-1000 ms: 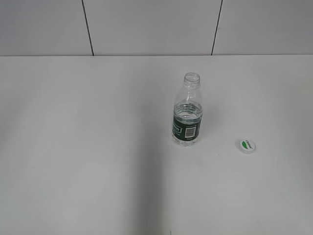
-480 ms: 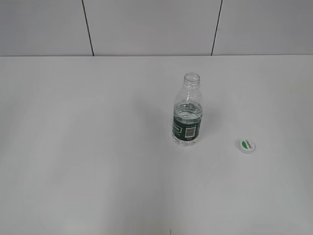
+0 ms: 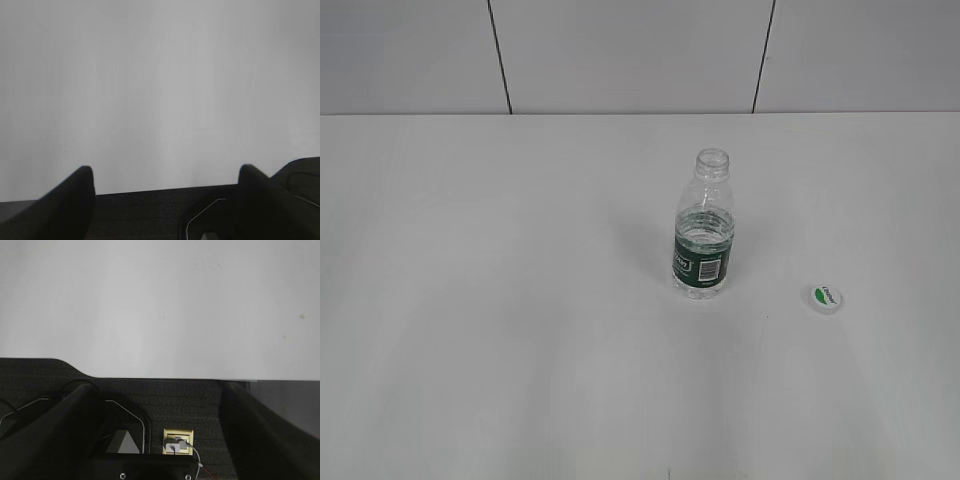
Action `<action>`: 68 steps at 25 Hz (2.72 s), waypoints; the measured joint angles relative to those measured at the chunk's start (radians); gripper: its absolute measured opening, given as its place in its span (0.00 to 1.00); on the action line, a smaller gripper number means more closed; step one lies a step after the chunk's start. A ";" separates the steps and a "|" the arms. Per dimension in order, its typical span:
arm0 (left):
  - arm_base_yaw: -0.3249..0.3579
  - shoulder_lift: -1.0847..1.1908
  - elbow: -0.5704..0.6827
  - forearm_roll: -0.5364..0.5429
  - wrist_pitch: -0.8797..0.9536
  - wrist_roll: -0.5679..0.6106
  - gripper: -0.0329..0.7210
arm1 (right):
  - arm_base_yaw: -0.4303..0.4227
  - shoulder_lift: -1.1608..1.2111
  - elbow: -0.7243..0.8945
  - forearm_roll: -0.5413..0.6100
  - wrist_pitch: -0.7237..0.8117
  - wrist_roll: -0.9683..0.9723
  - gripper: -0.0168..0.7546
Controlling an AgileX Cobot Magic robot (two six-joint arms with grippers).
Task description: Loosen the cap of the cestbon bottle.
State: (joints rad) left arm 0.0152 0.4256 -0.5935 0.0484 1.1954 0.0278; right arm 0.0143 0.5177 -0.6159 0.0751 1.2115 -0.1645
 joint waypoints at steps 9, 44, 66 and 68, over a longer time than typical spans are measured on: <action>0.000 -0.114 0.068 -0.055 -0.116 0.000 0.75 | 0.000 -0.070 0.072 -0.002 -0.066 0.000 0.78; 0.000 -0.410 0.073 -0.056 -0.124 0.000 0.75 | 0.000 -0.524 0.102 0.020 -0.113 -0.003 0.78; 0.000 -0.410 0.073 -0.048 -0.124 0.000 0.75 | 0.045 -0.524 0.102 0.020 -0.115 -0.003 0.78; 0.000 -0.410 0.073 -0.048 -0.124 0.000 0.75 | 0.045 -0.524 0.102 0.020 -0.115 -0.003 0.78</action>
State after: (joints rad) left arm 0.0152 0.0155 -0.5202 0.0000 1.0711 0.0278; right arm 0.0591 -0.0067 -0.5138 0.0956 1.0963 -0.1672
